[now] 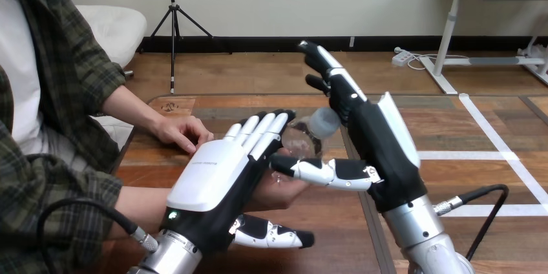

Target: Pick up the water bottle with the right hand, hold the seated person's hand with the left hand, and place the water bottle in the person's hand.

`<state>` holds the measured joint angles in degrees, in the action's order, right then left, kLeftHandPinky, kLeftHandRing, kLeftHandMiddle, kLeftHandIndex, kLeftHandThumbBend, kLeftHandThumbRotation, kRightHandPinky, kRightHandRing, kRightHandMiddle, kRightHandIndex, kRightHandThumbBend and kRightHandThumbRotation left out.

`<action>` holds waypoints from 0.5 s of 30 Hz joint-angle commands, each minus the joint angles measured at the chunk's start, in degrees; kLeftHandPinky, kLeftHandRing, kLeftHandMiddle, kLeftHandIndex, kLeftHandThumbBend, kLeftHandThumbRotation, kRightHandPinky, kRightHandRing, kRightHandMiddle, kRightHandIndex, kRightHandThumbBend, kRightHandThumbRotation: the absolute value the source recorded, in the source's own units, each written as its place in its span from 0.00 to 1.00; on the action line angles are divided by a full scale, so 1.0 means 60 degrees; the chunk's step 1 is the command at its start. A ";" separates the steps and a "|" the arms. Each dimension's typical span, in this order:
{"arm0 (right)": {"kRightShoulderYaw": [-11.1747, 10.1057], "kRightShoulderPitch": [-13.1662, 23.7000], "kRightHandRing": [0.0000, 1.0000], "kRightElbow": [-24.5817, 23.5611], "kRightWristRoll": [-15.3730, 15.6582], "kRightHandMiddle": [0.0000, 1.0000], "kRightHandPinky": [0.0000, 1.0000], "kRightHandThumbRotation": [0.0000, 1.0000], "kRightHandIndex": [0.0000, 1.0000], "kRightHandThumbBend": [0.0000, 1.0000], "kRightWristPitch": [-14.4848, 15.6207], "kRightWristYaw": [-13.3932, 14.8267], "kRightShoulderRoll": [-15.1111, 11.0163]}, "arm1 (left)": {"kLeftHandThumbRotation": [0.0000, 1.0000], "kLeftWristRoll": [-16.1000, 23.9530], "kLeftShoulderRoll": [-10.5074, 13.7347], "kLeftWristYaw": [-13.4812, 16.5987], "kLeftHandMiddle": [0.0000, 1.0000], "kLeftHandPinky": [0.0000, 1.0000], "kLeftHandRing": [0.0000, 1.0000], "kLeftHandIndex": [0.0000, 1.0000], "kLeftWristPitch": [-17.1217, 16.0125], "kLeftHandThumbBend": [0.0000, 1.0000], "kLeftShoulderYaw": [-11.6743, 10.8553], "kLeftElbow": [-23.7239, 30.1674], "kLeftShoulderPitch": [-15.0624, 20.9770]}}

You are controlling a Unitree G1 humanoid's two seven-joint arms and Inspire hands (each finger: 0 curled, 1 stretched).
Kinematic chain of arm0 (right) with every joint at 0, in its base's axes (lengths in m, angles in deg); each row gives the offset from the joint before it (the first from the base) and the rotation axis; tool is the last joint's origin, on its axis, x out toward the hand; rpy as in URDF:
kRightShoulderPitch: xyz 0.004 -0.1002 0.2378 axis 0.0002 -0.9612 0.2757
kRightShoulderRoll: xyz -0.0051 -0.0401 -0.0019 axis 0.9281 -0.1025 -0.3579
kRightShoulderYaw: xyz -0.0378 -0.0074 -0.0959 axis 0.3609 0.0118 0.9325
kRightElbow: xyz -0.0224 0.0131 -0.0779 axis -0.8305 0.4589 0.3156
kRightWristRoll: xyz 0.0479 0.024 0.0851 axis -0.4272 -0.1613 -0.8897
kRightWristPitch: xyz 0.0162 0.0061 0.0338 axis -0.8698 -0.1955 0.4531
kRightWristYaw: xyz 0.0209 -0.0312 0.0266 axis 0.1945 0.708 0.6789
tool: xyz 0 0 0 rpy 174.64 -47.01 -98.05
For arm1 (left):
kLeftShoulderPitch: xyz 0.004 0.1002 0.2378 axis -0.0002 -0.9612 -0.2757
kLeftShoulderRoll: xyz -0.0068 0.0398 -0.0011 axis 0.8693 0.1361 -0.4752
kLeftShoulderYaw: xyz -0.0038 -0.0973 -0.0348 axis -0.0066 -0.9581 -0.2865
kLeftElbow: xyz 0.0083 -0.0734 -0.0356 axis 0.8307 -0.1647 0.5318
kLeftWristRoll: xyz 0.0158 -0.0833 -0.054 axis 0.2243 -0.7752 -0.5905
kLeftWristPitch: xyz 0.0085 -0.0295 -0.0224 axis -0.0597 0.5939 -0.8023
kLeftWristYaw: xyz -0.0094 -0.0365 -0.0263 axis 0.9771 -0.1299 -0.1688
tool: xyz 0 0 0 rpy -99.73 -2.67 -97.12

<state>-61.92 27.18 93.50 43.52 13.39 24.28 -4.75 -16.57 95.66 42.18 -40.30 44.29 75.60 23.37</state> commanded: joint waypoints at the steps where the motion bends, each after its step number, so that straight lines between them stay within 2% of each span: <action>1: -0.0244 0.0178 0.96 -0.0593 -0.0279 0.97 0.92 0.13 0.93 0.73 -0.0048 0.0232 0.0195 | 0.30 -0.0564 0.0094 0.0036 1.00 1.00 1.00 1.00 -0.0534 1.00 -0.0376 -0.0196 0.0313; 5: -0.0279 0.0125 0.96 -0.0618 -0.0383 0.97 0.92 0.13 0.94 0.73 -0.0046 0.0286 0.0232 | 0.30 -0.0855 0.0059 0.0052 1.00 1.00 1.00 1.00 -0.0863 1.00 -0.0421 -0.0338 0.0321; 15: -0.0369 0.0021 0.97 -0.0614 -0.0649 0.97 0.94 0.09 0.93 0.67 -0.0156 0.0388 0.0294 | 0.34 -0.2186 -0.0191 0.0012 1.00 0.97 0.98 0.98 -0.1980 0.97 -0.0525 -0.0951 0.0339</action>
<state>-62.65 25.95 92.48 40.96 13.39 25.51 -4.01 -25.87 95.42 42.16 -48.86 43.01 72.05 23.37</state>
